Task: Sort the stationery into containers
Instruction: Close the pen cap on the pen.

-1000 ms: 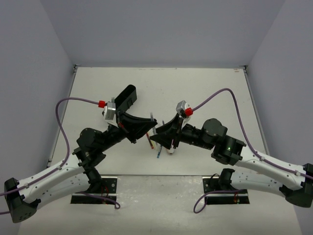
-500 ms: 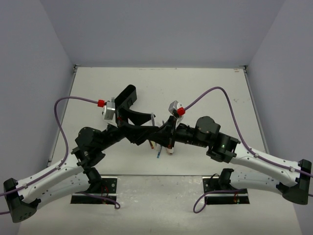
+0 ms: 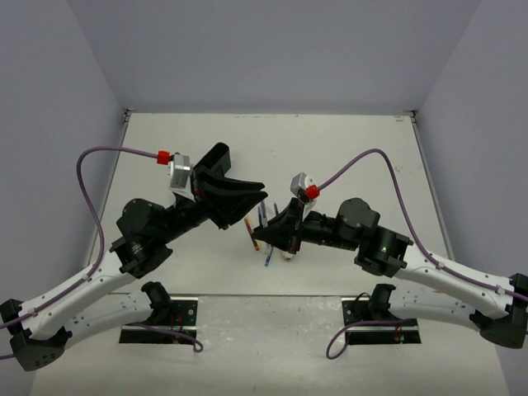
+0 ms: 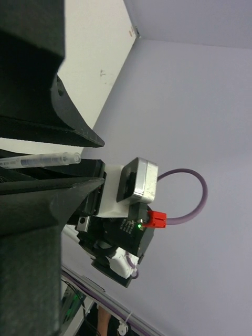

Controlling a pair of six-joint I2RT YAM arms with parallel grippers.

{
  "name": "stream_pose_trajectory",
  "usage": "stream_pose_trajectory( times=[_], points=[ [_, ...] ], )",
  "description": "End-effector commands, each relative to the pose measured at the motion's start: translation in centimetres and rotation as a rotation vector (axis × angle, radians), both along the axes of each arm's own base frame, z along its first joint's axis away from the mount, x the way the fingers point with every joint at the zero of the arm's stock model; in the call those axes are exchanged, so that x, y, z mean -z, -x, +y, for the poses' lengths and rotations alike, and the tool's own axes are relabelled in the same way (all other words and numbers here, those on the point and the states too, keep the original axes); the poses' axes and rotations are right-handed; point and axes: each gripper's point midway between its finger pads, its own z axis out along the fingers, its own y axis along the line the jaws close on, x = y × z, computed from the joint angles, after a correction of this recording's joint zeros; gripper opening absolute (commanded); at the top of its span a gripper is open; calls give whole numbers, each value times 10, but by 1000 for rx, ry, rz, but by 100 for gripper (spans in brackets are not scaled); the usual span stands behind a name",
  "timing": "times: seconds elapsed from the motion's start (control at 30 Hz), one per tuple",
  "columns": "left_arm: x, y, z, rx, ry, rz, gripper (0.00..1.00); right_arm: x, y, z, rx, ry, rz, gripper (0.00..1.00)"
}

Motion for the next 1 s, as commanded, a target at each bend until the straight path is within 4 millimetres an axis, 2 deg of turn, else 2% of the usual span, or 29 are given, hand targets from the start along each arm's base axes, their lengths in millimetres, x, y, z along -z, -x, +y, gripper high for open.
stream_pose_trajectory(
  times=[0.0,0.1,0.13,0.23,0.37,0.47,0.6,0.87,0.97],
  points=[
    [7,5,-7,40,-42,-11,30,-5,3,-4,-8,-4,-34,0],
    [11,7,-10,66,-48,-10,27,-7,2,-6,-1,-4,-37,0],
    [11,8,-11,73,-47,-13,23,-7,2,-6,0,-3,-37,0],
    [15,11,-14,95,-56,-11,0,-8,1,-7,6,-2,-39,0],
    [20,13,-17,118,-64,-7,0,-14,0,-9,17,-10,-48,0],
    [33,13,-21,133,-81,17,0,-26,-5,-13,52,-36,-62,0],
    [58,12,-27,156,-102,67,0,-53,-14,-18,117,-86,-84,0],
    [123,21,-37,217,-132,193,0,-133,-52,-20,241,-158,-149,0],
    [139,27,-43,229,-158,219,0,-156,-59,-22,249,-178,-160,0]
  ],
)
